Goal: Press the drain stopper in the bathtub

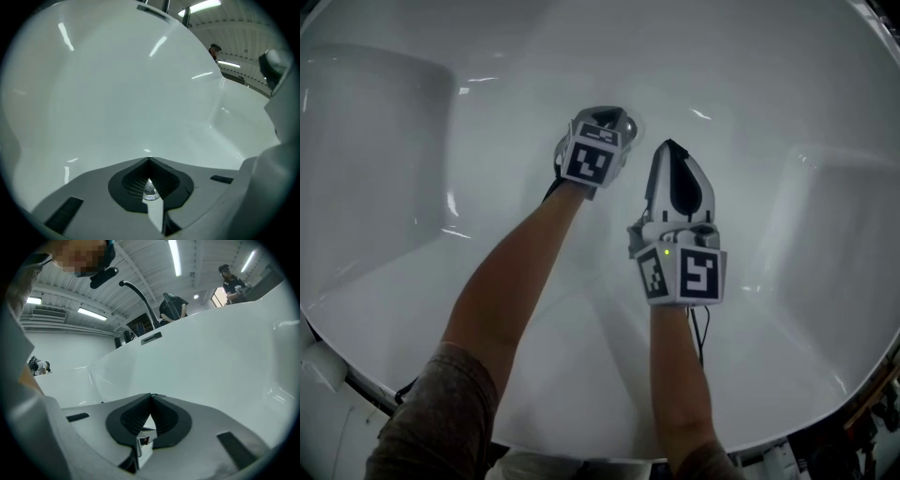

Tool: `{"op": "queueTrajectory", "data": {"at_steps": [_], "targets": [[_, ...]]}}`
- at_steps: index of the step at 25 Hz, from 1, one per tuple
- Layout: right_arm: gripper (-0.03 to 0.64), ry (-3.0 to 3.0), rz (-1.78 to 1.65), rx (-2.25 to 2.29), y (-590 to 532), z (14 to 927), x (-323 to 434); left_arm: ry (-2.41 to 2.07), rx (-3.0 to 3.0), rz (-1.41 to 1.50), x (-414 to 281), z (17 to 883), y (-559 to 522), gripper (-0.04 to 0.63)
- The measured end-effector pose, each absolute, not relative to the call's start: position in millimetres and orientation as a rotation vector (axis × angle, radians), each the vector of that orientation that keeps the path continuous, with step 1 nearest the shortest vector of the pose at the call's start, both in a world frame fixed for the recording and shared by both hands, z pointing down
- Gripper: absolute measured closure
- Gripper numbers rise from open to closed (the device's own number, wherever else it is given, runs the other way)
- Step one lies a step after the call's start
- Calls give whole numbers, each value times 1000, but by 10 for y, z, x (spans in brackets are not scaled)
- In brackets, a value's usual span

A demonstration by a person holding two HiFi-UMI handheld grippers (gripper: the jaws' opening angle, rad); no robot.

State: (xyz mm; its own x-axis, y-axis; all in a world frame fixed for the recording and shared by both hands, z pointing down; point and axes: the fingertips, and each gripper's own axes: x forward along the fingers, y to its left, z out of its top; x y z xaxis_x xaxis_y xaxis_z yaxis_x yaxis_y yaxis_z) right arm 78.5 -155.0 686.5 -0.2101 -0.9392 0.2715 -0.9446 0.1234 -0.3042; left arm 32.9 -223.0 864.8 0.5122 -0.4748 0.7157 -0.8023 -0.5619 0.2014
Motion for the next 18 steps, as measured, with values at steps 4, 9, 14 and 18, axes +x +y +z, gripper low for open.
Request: {"op": "queueTrajectory", "data": {"at_steps": [4, 9, 14, 18], "targets": [[614, -2355, 654, 1935, -1549, 6883, 730, -991, 2119, 918, 299, 9036, -2123, 595], [614, -2352, 671, 1945, -1546, 6905, 746, -938, 2060, 996, 276, 9384, -1962, 595], [614, -2349, 697, 1928, -1539, 6968, 753, -910, 2048, 1053, 412, 9564, -1878, 595], [614, -2351, 711, 1920, -1545, 7000, 760, -910, 2073, 1071, 436, 9572, -1903, 594]]}}
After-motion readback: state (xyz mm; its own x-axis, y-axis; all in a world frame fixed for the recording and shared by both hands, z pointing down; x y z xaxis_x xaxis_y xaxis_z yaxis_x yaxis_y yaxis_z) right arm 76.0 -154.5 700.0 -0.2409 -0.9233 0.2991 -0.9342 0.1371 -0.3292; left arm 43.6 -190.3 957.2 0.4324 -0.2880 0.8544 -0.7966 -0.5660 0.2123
